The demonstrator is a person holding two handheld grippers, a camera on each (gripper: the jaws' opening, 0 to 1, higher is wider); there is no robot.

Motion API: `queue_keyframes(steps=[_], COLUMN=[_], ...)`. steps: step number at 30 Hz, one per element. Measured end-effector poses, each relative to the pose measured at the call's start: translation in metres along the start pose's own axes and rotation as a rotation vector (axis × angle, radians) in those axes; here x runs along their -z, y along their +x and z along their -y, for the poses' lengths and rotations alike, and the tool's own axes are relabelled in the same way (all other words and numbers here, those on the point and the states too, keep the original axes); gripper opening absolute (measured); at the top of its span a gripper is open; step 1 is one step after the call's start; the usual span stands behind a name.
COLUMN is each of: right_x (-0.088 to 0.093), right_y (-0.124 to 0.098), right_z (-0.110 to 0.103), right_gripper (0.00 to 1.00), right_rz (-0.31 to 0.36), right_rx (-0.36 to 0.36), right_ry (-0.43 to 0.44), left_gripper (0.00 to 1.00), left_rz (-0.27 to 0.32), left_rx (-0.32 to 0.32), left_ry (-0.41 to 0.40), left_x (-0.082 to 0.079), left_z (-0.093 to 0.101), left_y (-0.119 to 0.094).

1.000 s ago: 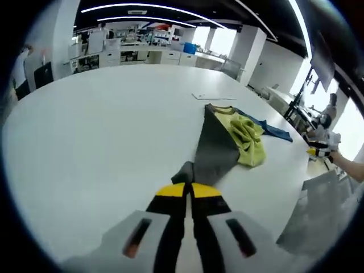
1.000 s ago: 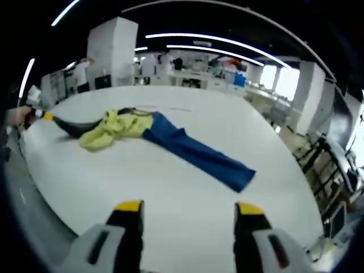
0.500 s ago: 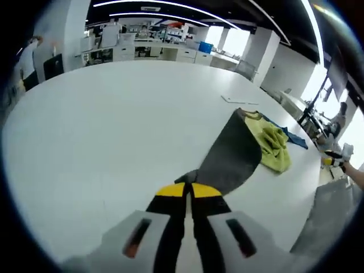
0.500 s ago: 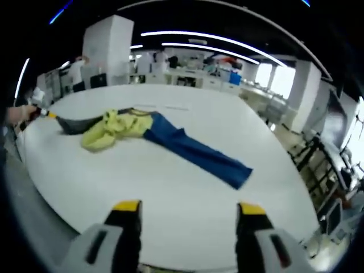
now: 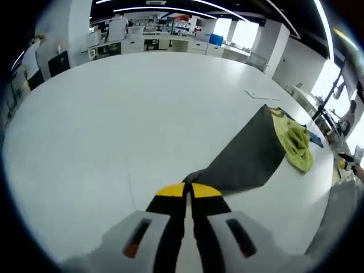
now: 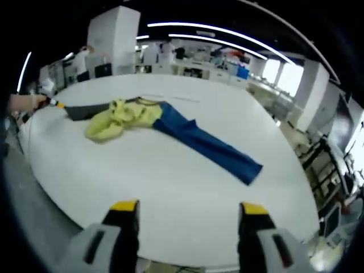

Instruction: Fold the garment on the visible template until the final outline fits inside the template.

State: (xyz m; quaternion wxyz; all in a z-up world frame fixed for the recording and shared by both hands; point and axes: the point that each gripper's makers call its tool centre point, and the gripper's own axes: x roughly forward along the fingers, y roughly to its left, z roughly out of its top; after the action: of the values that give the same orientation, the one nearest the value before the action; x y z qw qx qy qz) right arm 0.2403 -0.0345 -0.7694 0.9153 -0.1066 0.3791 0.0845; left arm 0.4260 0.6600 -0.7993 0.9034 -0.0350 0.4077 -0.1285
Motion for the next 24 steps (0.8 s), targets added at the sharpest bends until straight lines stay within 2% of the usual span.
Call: queue_keyframes(steps=[4,8,10,17,24], right_x=[0.002,0.004,0.003,0.005,0.008], right_y=[0.000,0.001,0.003,0.005,0.004], right_z=[0.000,0.000,0.001,-0.001,0.000], right_gripper=[0.70,0.70,0.70,0.70,0.70], right_rz=[-0.017,-0.029,-0.033,-0.046,-0.051], right_rx=[0.001,0.003,0.005,0.007,0.013], right_ry=[-0.003,0.001,0.001,0.005,0.014], left_gripper=[0.00,0.00,0.00,0.00,0.00], left_rz=[-0.023,-0.043,-0.047,-0.065,-0.065], left_rx=[-0.014,-0.023,-0.022,-0.026,-0.022], left_ry=[0.003,0.012,0.009,-0.001,-0.009], left_x=[0.002,0.002,0.004,0.011,0.010], left_z=[-0.005,-0.017,-0.016,-0.023,-0.024], left_y=[0.004,0.021,0.017,0.029,0.034])
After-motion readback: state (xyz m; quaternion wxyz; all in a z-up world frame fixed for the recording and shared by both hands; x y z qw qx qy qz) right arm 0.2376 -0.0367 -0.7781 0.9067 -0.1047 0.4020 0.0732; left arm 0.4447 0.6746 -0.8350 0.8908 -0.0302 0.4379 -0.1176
